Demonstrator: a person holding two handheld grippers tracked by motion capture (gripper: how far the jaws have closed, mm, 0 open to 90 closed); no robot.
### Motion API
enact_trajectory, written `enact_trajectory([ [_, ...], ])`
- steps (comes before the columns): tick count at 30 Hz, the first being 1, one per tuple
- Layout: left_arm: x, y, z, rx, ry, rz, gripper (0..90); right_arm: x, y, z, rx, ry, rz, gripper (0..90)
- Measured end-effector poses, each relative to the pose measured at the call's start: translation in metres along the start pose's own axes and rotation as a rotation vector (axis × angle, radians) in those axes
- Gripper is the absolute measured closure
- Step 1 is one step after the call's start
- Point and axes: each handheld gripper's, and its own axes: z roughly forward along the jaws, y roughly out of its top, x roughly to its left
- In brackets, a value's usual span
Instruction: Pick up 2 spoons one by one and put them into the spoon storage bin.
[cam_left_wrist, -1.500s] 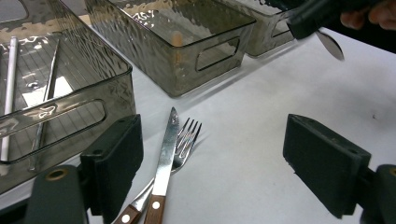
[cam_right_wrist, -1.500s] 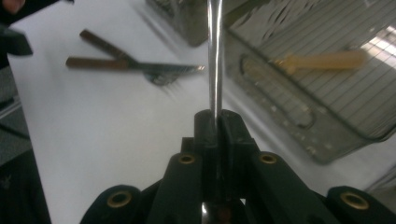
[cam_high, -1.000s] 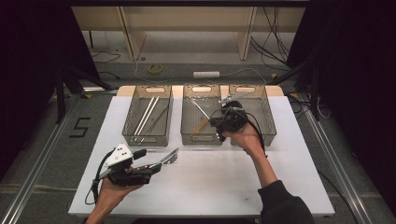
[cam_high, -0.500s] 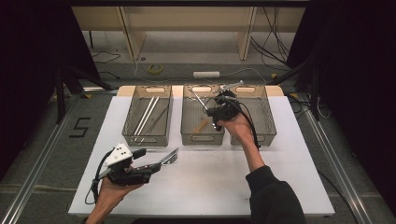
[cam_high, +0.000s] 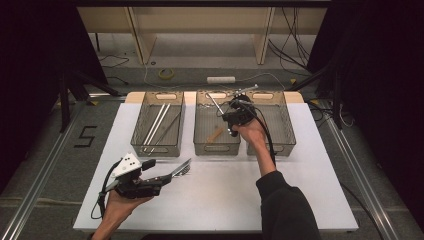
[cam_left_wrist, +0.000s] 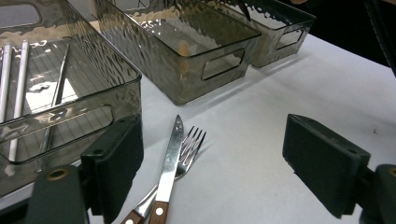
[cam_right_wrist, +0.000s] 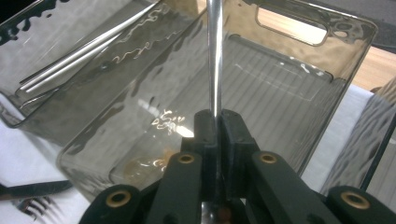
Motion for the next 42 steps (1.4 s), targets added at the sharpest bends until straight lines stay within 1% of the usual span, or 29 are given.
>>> enact_trajectory([
  [5, 0.000, 0.000, 0.001, 0.004, 0.004, 0.001, 19.8, -0.002, -0.001, 0.005, 0.008, -0.006, 0.004, 86.1],
  [10, 0.000, 0.000, 0.001, 0.003, 0.004, 0.003, 19.7, 0.000, -0.001, 0.009, 0.011, -0.012, 0.001, 86.1],
  [14, 0.000, 0.000, 0.001, 0.007, 0.006, 0.006, 19.6, 0.002, -0.002, 0.016, 0.035, -0.019, -0.005, 85.9],
  [23, -0.001, 0.000, 0.001, 0.009, 0.010, 0.008, 19.7, 0.007, -0.004, 0.025, 0.057, -0.026, -0.012, 84.9],
  [25, -0.001, 0.000, 0.001, 0.009, 0.010, 0.007, 19.7, 0.008, -0.005, 0.028, 0.059, -0.025, -0.006, 80.9],
  [27, -0.001, 0.000, 0.001, 0.008, 0.010, 0.006, 19.7, 0.008, -0.005, 0.029, 0.055, -0.016, 0.001, 71.4],
  [28, -0.001, 0.000, 0.001, 0.010, 0.010, 0.006, 19.7, 0.008, -0.004, 0.029, 0.060, -0.017, 0.011, 69.5],
  [30, -0.001, 0.000, 0.001, 0.016, 0.012, 0.009, 19.7, 0.008, -0.004, 0.027, 0.049, -0.010, 0.018, 66.1],
  [31, 0.000, 0.000, 0.001, 0.013, 0.013, 0.006, 19.7, 0.008, -0.004, 0.026, 0.046, -0.005, 0.018, 63.4],
  [32, 0.000, 0.000, 0.001, 0.012, 0.012, 0.002, 19.6, 0.007, -0.004, 0.024, 0.047, -0.001, 0.025, 62.7],
  [35, 0.001, -0.001, 0.001, 0.020, 0.013, 0.001, 19.7, 0.006, -0.005, 0.017, 0.039, 0.013, 0.019, 57.9],
  [37, 0.001, -0.001, 0.001, 0.023, 0.016, 0.003, 19.5, 0.006, -0.007, 0.009, 0.024, 0.036, 0.015, 54.8],
  [38, 0.001, 0.000, 0.001, 0.022, 0.015, -0.002, 19.5, 0.006, -0.008, 0.007, 0.017, 0.044, 0.007, 52.8],
  [40, 0.002, -0.001, 0.002, 0.027, 0.015, -0.008, 19.5, 0.009, -0.011, 0.000, 0.011, 0.062, -0.003, 49.0],
  [41, 0.002, -0.001, 0.003, 0.041, 0.018, -0.006, 19.4, 0.010, -0.012, -0.003, 0.005, 0.073, -0.013, 47.9],
  [42, 0.003, -0.001, 0.003, 0.043, 0.020, -0.006, 19.3, 0.013, -0.014, -0.007, -0.001, 0.081, -0.021, 46.4],
])
